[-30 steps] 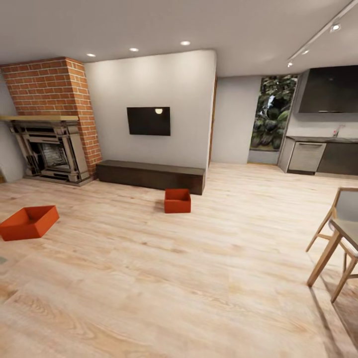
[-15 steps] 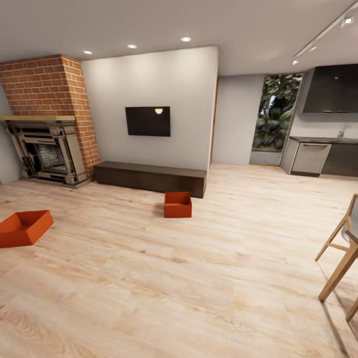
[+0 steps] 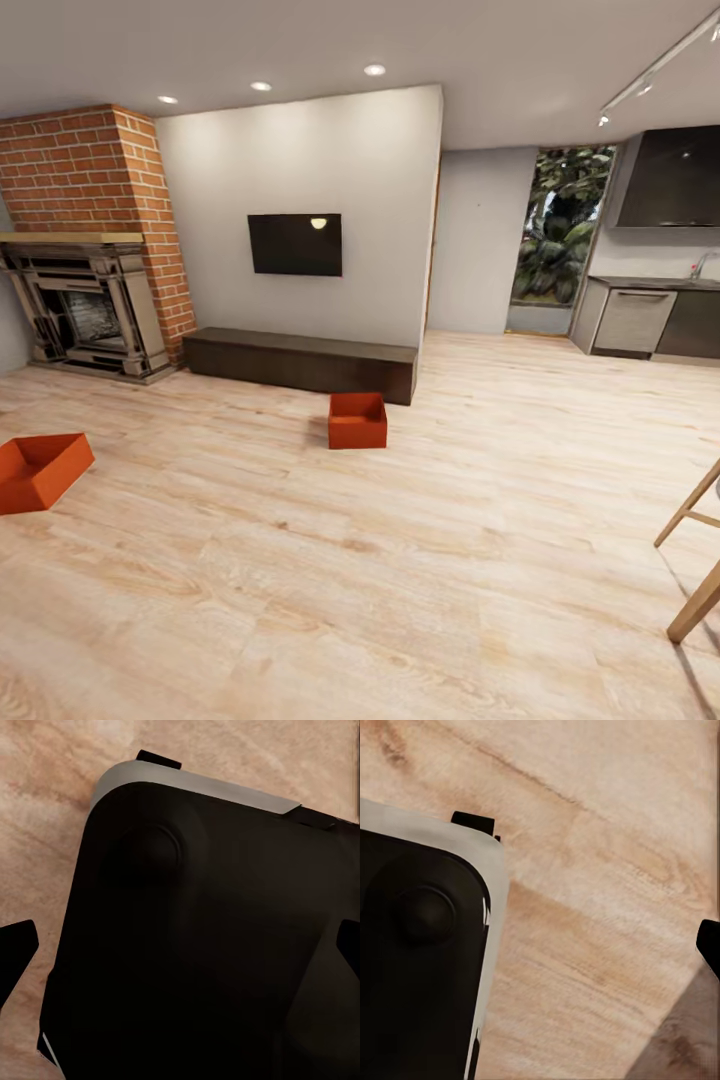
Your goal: Move the two storage containers from the living room to the garage. In the garage, place one container on the floor and stack the other container on top of it (either order is fine).
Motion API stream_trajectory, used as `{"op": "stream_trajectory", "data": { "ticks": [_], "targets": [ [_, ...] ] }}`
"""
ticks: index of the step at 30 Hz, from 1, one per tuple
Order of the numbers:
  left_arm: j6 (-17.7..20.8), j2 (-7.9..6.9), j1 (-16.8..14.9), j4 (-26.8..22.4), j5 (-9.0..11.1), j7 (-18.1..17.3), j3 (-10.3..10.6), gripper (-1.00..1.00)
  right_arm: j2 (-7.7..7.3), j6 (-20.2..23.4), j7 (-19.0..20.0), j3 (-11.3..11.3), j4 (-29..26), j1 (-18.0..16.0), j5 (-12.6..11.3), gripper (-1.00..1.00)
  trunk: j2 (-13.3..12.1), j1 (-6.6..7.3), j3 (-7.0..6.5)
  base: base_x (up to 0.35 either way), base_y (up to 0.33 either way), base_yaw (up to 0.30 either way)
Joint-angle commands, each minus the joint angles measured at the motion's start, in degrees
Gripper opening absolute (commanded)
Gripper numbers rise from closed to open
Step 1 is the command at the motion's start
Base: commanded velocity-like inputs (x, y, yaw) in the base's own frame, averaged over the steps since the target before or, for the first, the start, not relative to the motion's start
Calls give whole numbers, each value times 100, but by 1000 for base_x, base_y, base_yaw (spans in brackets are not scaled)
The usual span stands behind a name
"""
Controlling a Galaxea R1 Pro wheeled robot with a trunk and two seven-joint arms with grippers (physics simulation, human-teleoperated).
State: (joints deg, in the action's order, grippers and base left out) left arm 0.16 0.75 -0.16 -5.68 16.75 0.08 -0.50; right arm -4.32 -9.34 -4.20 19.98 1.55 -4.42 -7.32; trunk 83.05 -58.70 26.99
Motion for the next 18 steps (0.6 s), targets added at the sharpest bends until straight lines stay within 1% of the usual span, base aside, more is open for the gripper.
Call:
{"op": "stream_trajectory", "data": {
  "ticks": [1, 10, 18],
  "targets": [
    [2, 1, -2, -3, 30, 1, -3, 100, 2, -34, -2, 49, 16, -7, -59, 100, 2, -3, 6, 323, 0, 0],
    [2, 3, -2, -3, 30, 1, -3, 100, -6, -33, -5, 44, 19, -7, -59, 100, 2, -3, 6, 323, -3, 0],
    [2, -4, -2, -3, 46, 1, -3, 100, -7, -33, -8, 41, 18, -7, -59, 100, 2, -3, 6, 323, -63, 0]
  ]
}}
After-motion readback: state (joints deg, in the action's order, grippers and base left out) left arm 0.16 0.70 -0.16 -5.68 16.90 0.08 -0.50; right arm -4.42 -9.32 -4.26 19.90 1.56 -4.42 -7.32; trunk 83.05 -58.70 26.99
